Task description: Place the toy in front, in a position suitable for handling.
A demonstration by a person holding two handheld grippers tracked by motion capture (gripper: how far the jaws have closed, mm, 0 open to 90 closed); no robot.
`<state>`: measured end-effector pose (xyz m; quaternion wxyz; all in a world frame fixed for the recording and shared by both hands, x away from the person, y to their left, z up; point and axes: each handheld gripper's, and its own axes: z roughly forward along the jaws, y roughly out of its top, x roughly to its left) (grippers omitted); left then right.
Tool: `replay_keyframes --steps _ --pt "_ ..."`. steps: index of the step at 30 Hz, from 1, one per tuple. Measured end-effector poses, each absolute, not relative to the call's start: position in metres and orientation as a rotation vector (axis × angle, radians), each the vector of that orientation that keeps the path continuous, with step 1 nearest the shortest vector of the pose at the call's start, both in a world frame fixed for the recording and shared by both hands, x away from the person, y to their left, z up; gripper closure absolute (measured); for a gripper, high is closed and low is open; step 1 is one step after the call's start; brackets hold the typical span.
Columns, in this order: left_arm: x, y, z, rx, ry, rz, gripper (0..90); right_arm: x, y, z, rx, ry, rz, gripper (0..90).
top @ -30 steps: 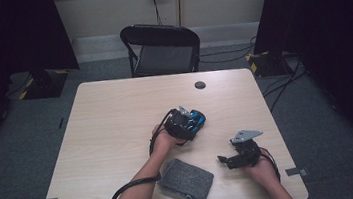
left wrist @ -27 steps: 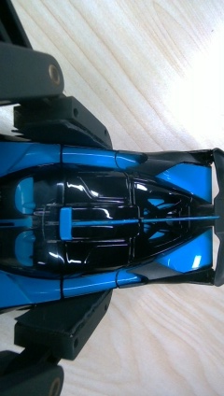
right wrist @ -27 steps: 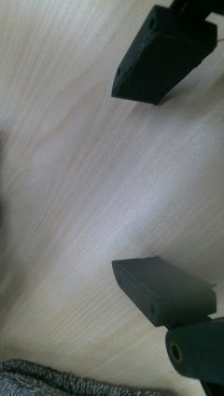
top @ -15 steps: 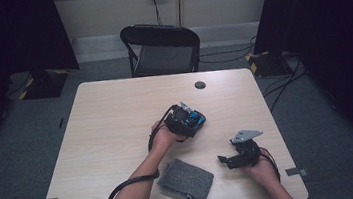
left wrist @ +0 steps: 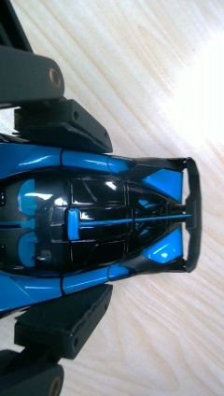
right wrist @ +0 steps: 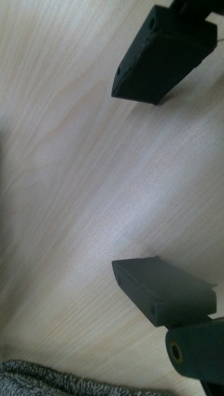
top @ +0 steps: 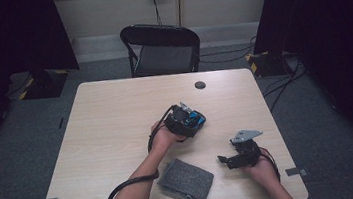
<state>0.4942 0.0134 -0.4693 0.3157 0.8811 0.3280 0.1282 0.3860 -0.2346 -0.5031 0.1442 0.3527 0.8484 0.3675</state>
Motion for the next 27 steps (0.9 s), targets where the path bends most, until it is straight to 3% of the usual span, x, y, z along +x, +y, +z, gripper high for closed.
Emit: replay_keyframes --steps 16,27 --pt "0.494 0.029 -0.45 2.267 0.867 0.372 26.9 0.386 -0.235 -0.503 1.017 2.446 1.058 13.9" --pt "0.487 0.064 -0.441 2.239 0.898 0.395 26.9 0.386 -0.235 -0.503 1.017 2.445 1.057 14.0"
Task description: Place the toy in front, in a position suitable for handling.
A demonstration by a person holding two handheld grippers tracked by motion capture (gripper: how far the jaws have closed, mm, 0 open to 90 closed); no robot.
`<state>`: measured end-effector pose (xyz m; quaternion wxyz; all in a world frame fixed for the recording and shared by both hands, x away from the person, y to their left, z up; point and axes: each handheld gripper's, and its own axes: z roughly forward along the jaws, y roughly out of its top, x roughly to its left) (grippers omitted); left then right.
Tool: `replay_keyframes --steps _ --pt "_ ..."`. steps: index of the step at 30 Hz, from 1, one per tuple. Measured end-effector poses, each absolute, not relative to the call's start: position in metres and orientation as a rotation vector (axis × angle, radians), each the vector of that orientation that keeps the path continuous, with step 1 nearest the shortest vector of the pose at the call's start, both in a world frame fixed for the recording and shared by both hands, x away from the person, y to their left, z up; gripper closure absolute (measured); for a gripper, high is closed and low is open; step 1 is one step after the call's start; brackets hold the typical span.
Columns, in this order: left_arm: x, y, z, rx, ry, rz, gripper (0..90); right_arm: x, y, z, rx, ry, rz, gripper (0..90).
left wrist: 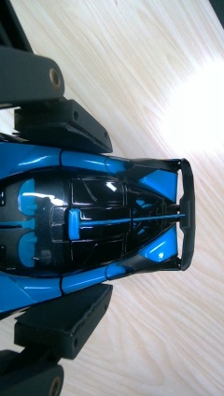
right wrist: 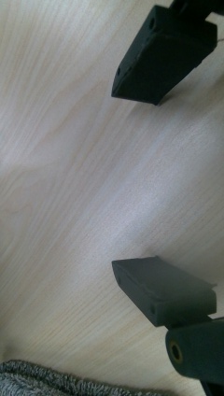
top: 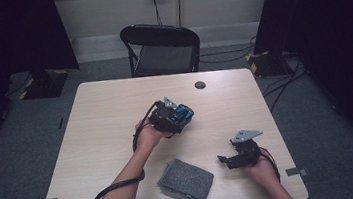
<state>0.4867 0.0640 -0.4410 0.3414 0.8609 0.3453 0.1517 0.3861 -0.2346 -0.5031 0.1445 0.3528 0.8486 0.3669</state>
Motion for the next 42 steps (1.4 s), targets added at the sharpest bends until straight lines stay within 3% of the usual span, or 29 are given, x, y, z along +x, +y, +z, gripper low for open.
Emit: replay_keyframes --steps 20,42 --pt "0.455 0.129 -0.467 2.247 0.952 0.381 26.9 0.386 -0.235 -0.503 1.017 2.444 1.059 14.0" --pt "0.449 0.149 -0.488 2.27 0.959 0.311 26.7 0.386 -0.234 -0.503 1.022 2.442 1.055 14.0"
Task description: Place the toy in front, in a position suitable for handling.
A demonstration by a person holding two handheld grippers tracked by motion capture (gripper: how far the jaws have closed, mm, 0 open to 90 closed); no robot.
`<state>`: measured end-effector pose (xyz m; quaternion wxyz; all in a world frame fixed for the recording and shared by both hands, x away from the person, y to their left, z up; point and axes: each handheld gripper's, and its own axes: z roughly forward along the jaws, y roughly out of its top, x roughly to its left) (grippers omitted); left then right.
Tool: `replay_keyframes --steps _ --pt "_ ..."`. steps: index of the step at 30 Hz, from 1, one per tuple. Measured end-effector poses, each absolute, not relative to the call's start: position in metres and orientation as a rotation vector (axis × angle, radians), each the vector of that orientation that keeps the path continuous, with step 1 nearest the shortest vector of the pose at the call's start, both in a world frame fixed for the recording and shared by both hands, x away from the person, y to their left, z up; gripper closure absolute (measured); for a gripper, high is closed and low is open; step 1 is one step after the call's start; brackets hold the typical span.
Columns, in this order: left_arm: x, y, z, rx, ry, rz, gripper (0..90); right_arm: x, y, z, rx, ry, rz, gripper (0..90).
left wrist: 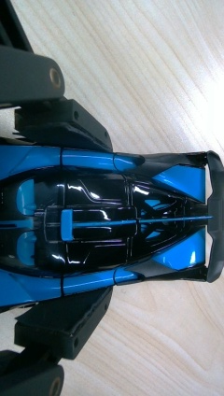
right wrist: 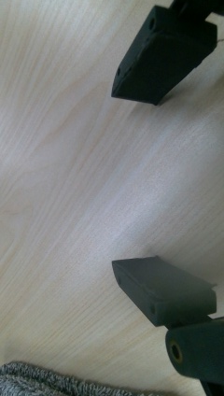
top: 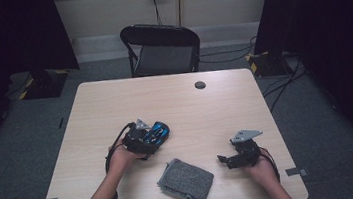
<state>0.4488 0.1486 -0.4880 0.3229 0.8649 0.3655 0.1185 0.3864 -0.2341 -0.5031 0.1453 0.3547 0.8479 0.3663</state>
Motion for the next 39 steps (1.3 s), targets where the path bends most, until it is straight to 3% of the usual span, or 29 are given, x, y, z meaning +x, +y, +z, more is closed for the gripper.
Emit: replay_keyframes --steps 14,25,39 --pt "0.446 0.147 -0.49 2.27 0.94 0.343 25.6 0.386 -0.234 -0.503 1.022 2.442 1.055 14.0" --pt "0.445 0.151 -0.486 2.242 0.947 0.334 17.1 0.386 -0.234 -0.503 1.023 2.443 1.055 14.1" --pt "0.416 0.172 -0.476 2.196 0.952 0.405 15.3 0.386 -0.234 -0.503 1.024 2.442 1.056 14.1"
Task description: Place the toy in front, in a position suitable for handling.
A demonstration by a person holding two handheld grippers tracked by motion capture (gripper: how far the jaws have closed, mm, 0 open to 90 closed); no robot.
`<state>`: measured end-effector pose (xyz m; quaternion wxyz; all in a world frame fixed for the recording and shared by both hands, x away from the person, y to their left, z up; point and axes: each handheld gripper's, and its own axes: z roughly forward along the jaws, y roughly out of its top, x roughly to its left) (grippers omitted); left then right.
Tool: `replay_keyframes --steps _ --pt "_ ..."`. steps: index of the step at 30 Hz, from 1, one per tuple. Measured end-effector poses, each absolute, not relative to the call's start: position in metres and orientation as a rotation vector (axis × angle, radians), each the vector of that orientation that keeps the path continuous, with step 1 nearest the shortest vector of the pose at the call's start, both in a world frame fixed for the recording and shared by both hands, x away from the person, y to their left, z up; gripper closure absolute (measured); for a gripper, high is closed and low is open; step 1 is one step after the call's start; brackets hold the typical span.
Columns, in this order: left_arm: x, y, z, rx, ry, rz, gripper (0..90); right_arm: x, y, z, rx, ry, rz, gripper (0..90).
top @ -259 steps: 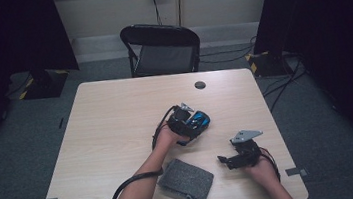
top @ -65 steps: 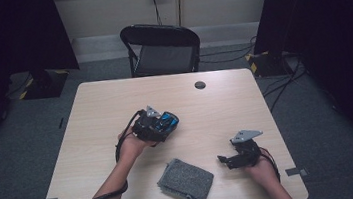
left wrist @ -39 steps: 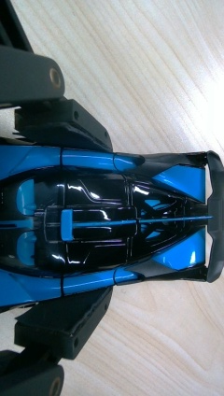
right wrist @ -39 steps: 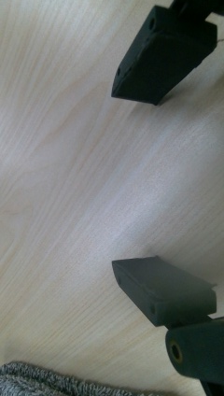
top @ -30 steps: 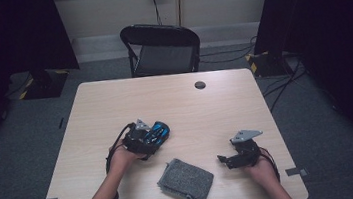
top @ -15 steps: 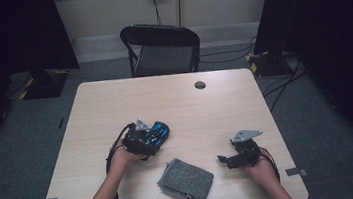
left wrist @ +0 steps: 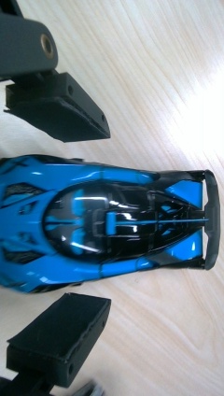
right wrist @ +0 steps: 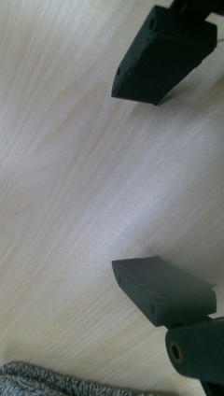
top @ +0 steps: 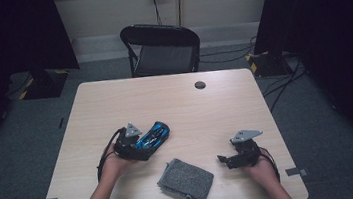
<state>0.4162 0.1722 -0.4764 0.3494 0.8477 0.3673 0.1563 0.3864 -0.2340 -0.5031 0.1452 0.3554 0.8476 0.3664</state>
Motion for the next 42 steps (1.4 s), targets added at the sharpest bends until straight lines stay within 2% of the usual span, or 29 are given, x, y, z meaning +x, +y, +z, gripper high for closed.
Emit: replay_keyframes --steps 4,9,24,26,35,39,42 --pt "0.409 0.177 -0.483 2.213 0.943 0.44 15.4 0.386 -0.234 -0.503 1.028 2.44 1.053 14.0" --pt "0.405 0.182 -0.494 2.182 1.01 0.396 17.1 0.387 -0.234 -0.503 1.025 2.44 1.054 14.1" --pt "0.401 0.177 -0.499 2.179 0.991 0.441 21.8 0.387 -0.233 -0.503 1.028 2.44 1.053 14.0" --pt "0.403 0.178 -0.499 2.179 0.988 0.429 24.4 0.387 -0.233 -0.503 1.027 2.44 1.052 14.0" --pt "0.409 0.177 -0.5 2.173 0.968 0.41 25.5 0.387 -0.233 -0.503 1.035 2.436 1.05 14.0" --pt "0.408 0.178 -0.501 2.158 0.967 0.405 25.6 0.387 -0.232 -0.503 1.047 2.422 1.05 15.5" --pt "0.408 0.179 -0.502 2.153 0.959 0.41 25.6 0.386 -0.226 -0.497 1.069 2.443 1.016 21.0"
